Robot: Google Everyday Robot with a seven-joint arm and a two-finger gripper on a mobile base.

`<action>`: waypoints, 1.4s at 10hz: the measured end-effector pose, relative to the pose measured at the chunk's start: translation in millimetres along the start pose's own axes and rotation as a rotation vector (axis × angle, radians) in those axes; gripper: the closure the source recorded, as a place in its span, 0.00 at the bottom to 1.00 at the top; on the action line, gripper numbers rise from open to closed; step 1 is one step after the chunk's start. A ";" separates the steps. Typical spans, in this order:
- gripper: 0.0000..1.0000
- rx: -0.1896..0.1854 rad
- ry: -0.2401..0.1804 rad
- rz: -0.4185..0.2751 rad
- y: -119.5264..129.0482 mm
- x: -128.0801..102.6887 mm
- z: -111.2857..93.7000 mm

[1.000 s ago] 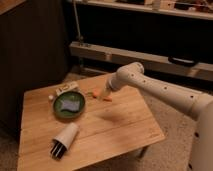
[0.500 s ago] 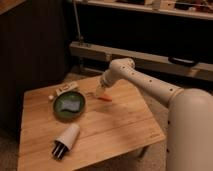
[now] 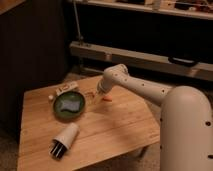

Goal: Place the pepper in the ceramic bowl

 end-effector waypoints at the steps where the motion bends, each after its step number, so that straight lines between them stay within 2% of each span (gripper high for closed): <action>1: 0.20 0.000 0.004 0.008 2.4 -1.5 8.4; 3: 0.20 0.001 0.015 0.028 7.0 -1.0 26.2; 7: 0.22 -0.002 0.062 0.074 10.1 3.8 48.1; 9: 0.37 -0.023 0.069 0.114 8.4 10.5 53.4; 10: 0.51 -0.035 0.058 0.131 5.2 10.6 53.3; 11: 0.59 -0.043 0.055 0.139 4.1 12.0 52.8; 13: 0.81 -0.043 0.056 0.138 3.6 11.4 48.9; 14: 0.87 -0.042 0.060 0.133 4.0 11.7 48.3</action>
